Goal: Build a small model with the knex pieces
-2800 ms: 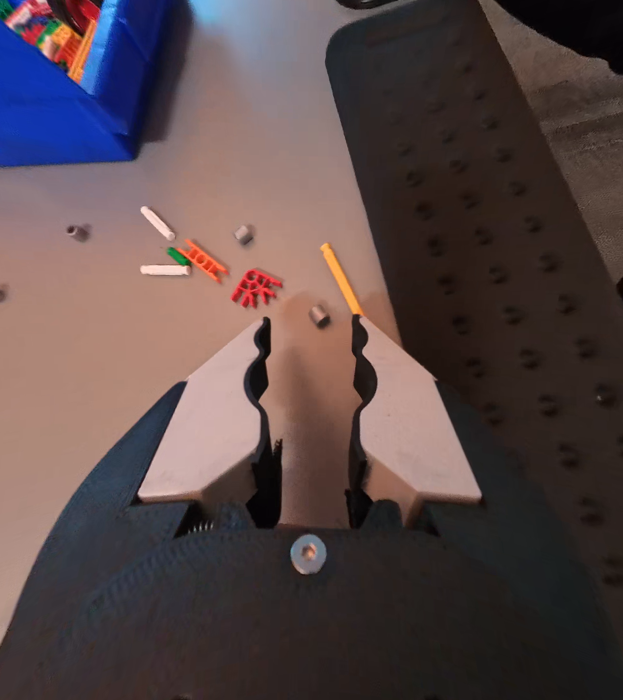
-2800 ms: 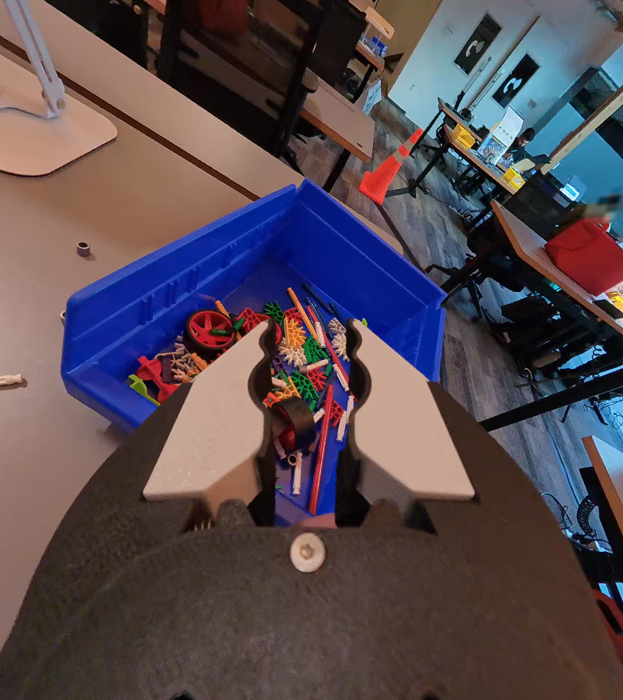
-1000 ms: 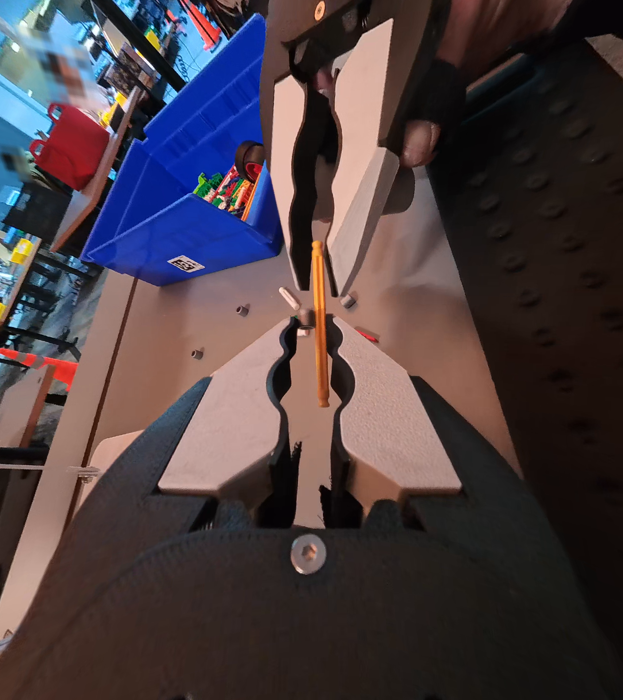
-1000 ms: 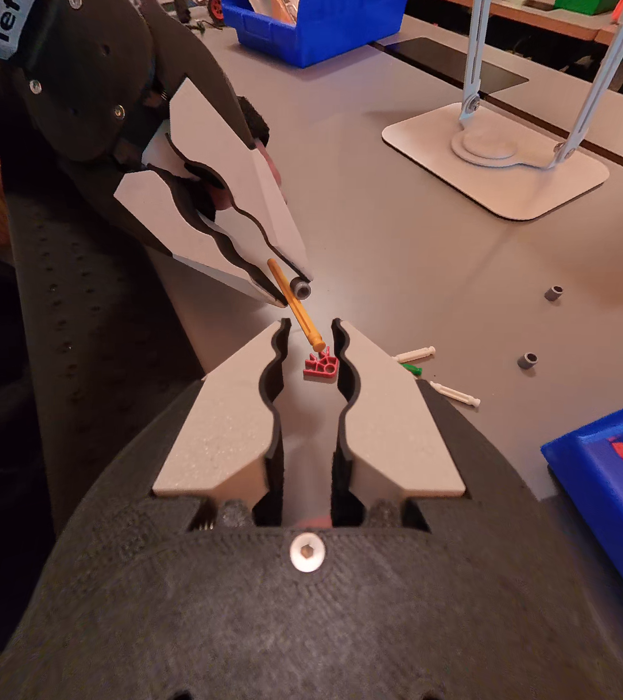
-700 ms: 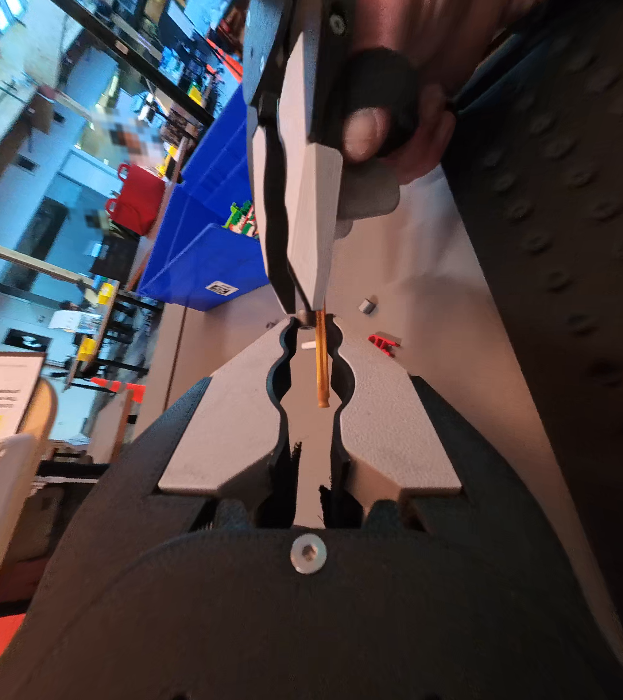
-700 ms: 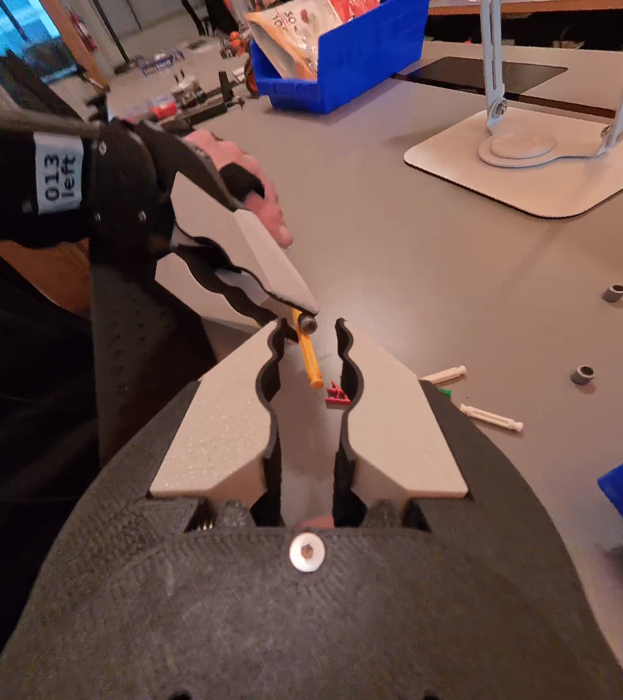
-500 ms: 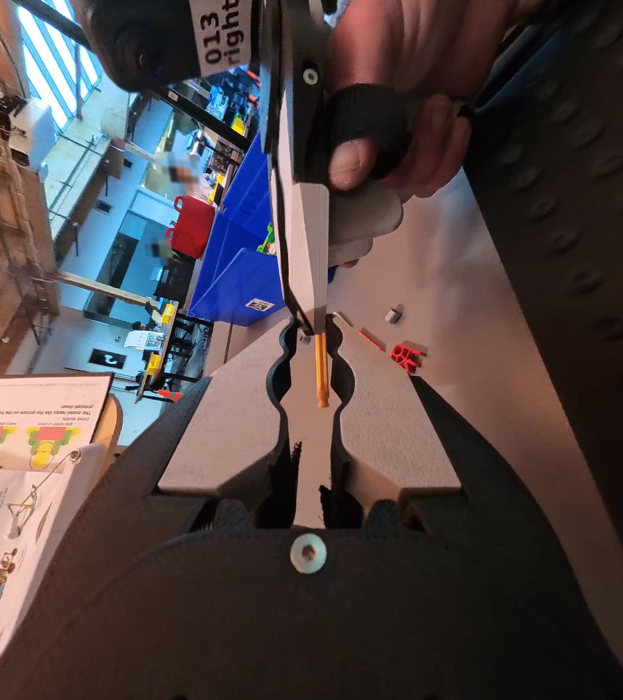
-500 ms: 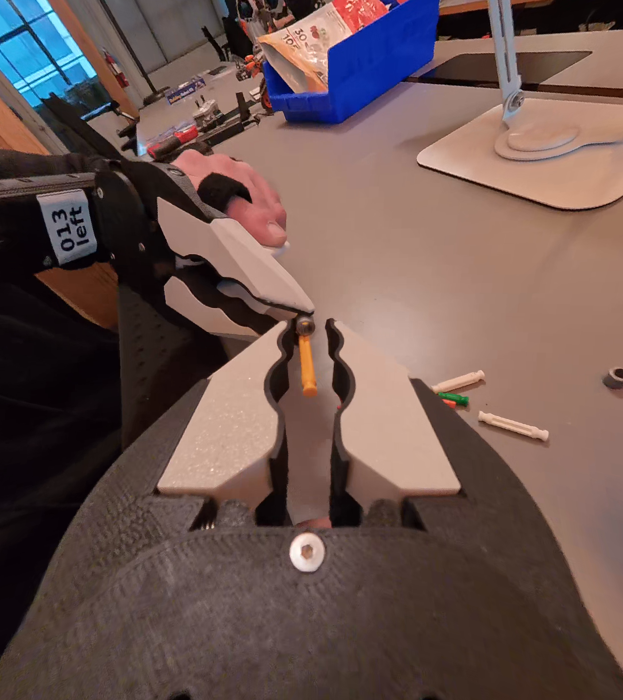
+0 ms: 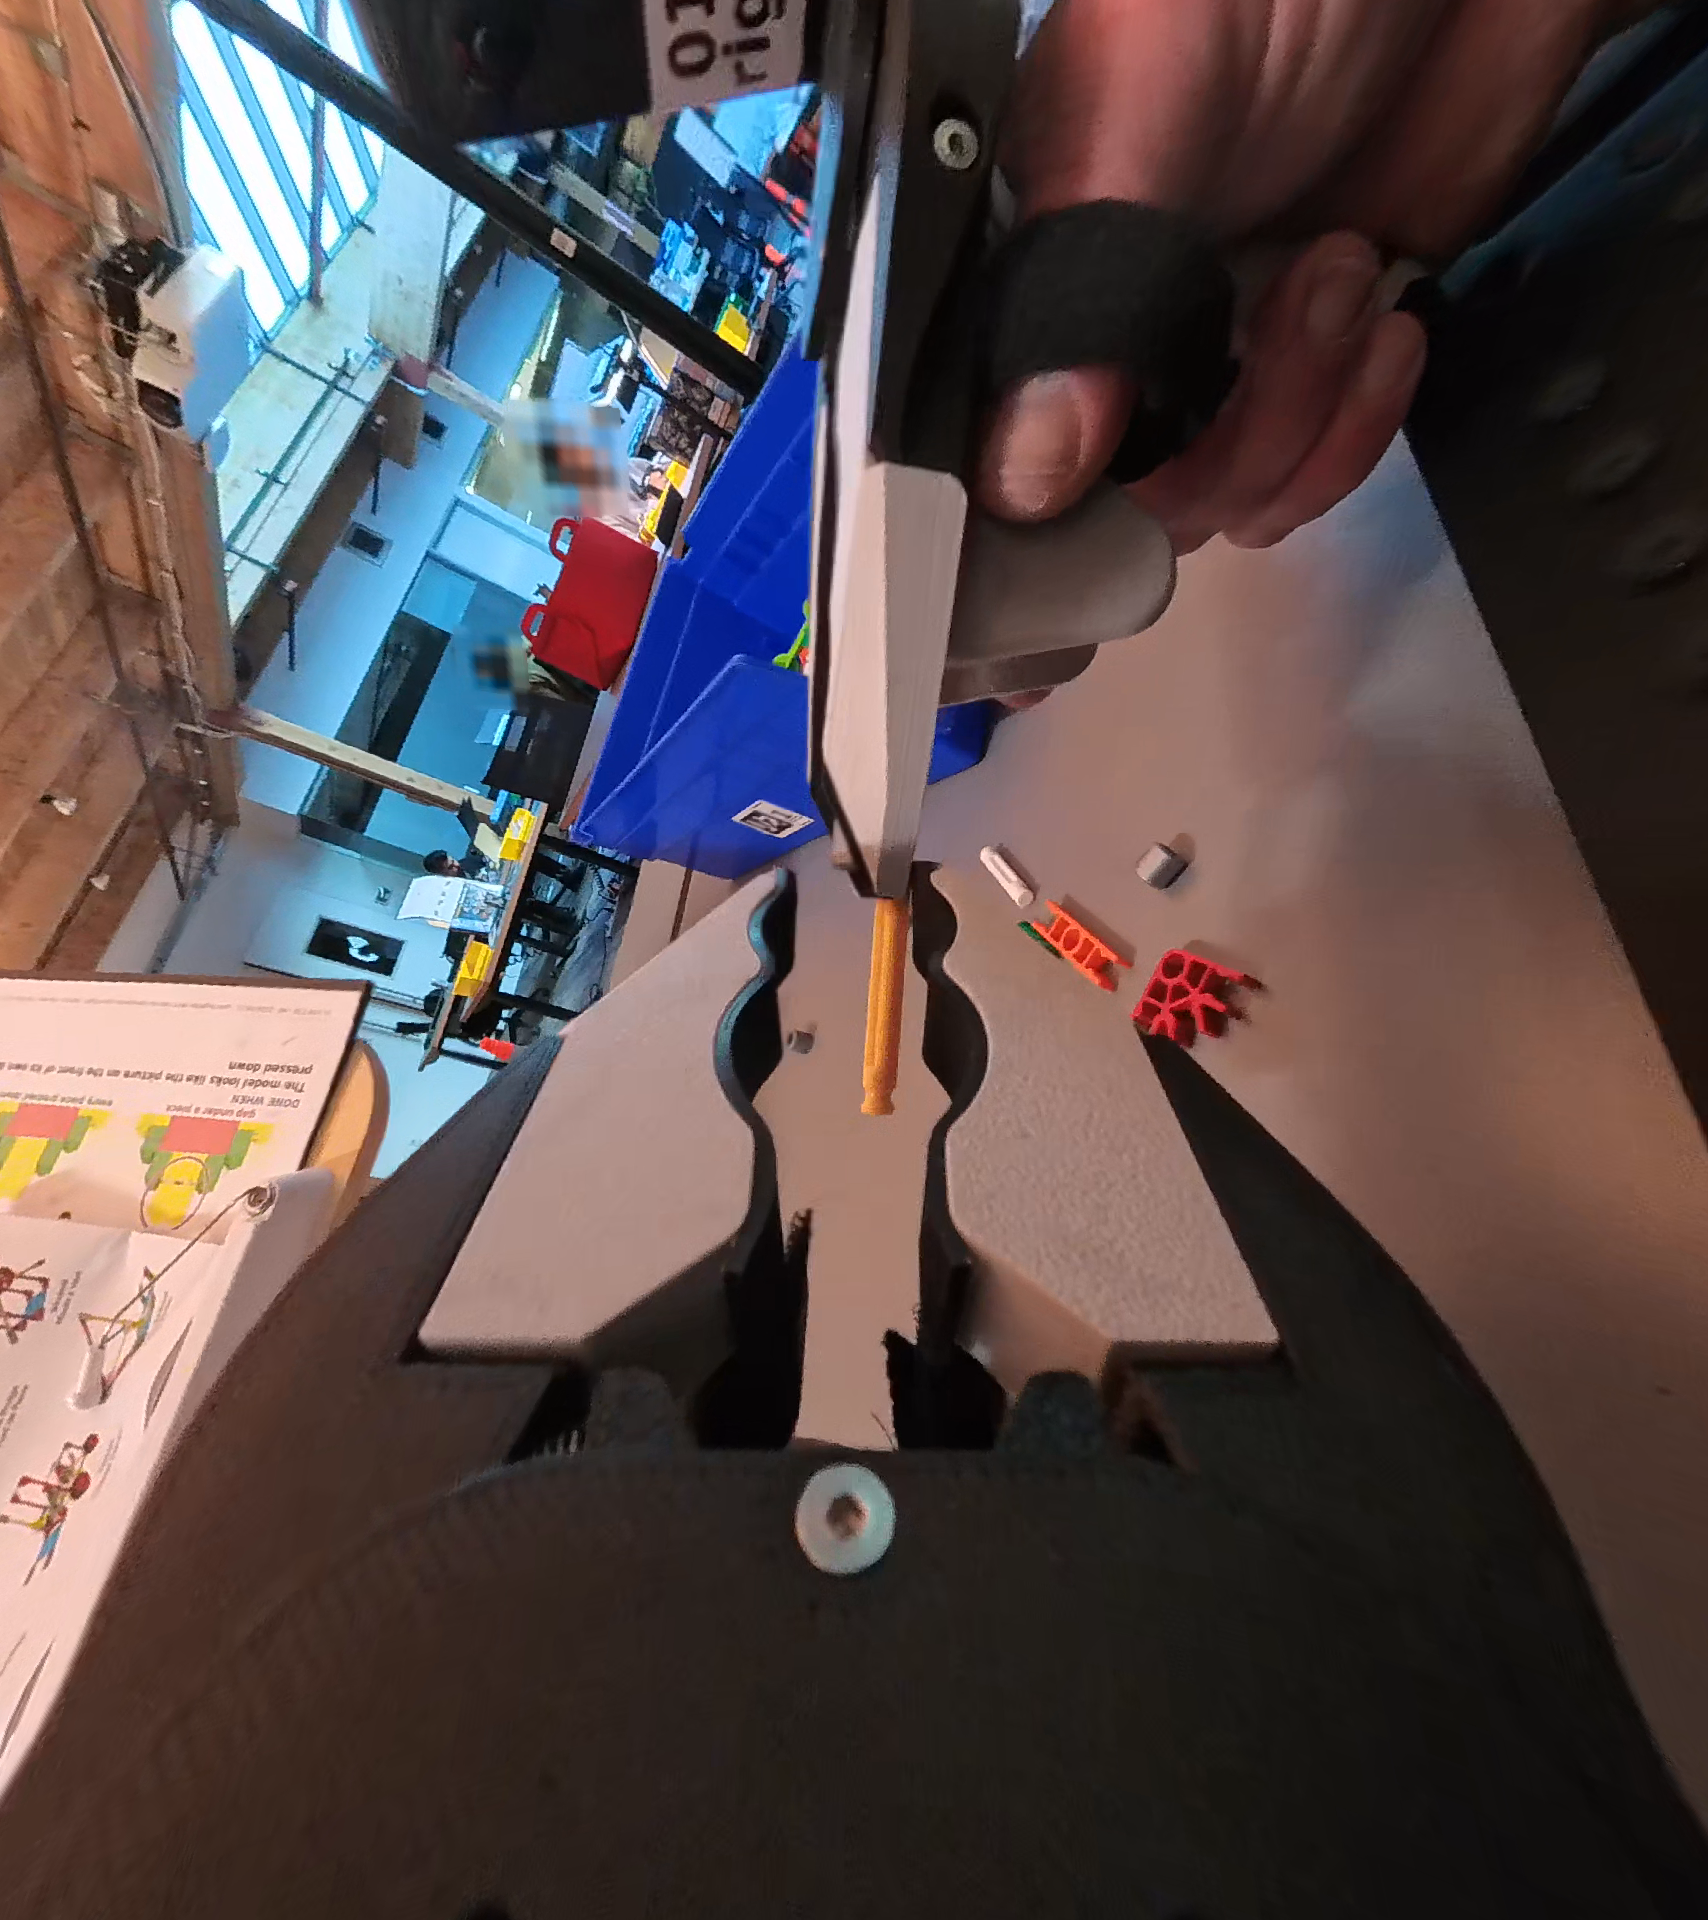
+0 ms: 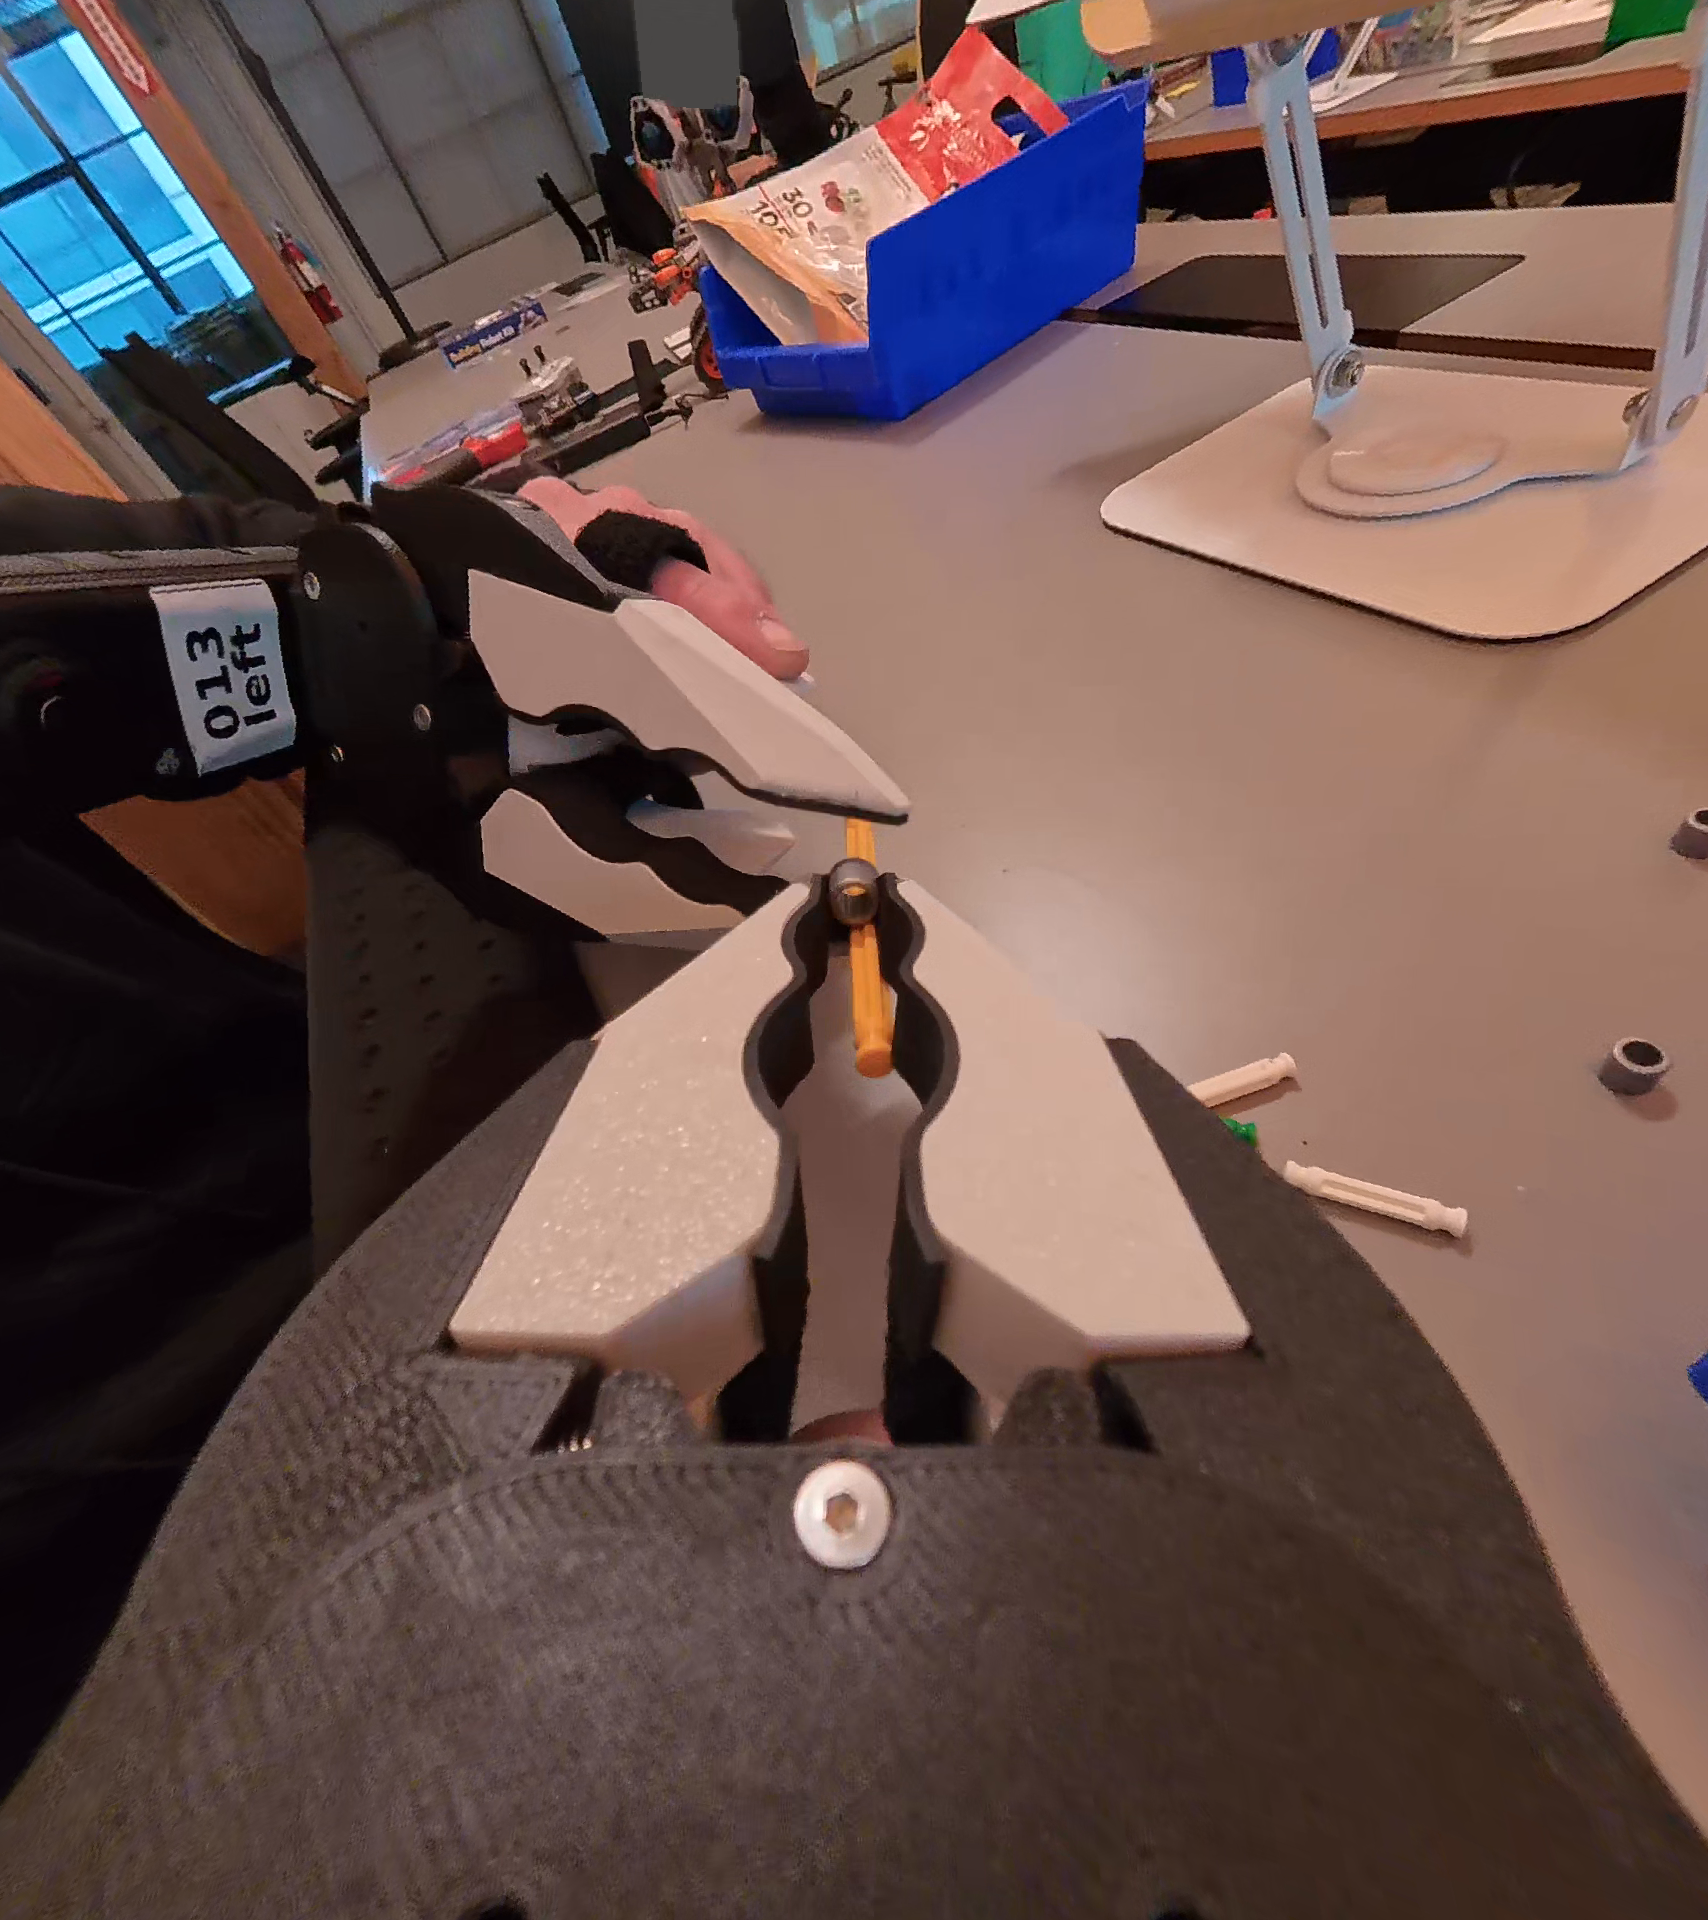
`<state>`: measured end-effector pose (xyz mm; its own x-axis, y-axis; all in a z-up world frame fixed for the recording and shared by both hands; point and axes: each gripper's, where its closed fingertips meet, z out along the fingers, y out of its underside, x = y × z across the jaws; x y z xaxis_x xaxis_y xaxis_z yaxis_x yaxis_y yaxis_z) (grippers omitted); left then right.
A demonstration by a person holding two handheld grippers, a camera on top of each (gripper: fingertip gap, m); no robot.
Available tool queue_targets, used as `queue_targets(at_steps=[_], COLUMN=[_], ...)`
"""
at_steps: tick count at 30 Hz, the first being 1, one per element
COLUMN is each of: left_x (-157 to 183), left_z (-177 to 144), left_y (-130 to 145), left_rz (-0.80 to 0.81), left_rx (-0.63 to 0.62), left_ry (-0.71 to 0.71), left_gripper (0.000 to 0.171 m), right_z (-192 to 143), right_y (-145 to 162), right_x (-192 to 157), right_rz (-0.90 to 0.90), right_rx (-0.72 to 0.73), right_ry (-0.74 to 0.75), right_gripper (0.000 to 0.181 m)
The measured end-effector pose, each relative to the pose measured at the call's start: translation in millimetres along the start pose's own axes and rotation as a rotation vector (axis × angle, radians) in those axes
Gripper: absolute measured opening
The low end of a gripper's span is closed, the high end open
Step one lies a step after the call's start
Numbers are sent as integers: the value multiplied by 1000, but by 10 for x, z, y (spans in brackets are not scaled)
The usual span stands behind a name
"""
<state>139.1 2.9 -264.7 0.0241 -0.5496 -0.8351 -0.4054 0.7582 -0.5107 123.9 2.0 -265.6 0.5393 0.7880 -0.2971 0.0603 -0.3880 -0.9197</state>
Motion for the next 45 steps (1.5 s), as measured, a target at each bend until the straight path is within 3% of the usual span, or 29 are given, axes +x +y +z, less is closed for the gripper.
queue_targets(at_steps=[5,11,15,20,21,23,24,28,31,34,36,39,45], left_x=[-70,-234,-180,30,59,156,206,321,326,319,339,368,382], left_z=[-16,-52,-20,63,74,98,108,117,125,137,140,138,133], left_y=[8,107,230,326,330,367,396,484,499,529,546,549,554], left_rz=[17,-50,-70,-54,-53,-64,-66,-93,-166,-197,-198,-186,-202], left_rx=[-1,-17,-57,-105,-107,-131,-148,-178,-179,-186,-192,-198,-205], left_ry=[-35,-61,-20,65,74,122,145,210,242,254,261,266,279], left_gripper=[23,34,35,36,36,36,37,36,36,36,36,36,36], right_z=[-67,-386,-751,-1316,-1423,-1592,-1635,-1678,-1584,-1330,-1209,-1222,-1178], right_y=[-62,-310,-537,-686,-640,-543,-531,-509,-430,-115,213,538,886], right_x=[53,314,647,1329,1513,1786,1841,1766,1509,1149,1031,1130,1278], right_rz=[-1,-35,-105,-133,-128,-131,-139,-198,-258,-262,-227,-186,-64], right_rx=[28,86,107,86,41,-48,-61,-94,-144,-276,-398,-487,-502], right_ry=[26,139,317,613,700,837,864,898,850,684,606,643,638], right_gripper=[6,6,7,7,7,53,54,53,35,17,25,26,25])
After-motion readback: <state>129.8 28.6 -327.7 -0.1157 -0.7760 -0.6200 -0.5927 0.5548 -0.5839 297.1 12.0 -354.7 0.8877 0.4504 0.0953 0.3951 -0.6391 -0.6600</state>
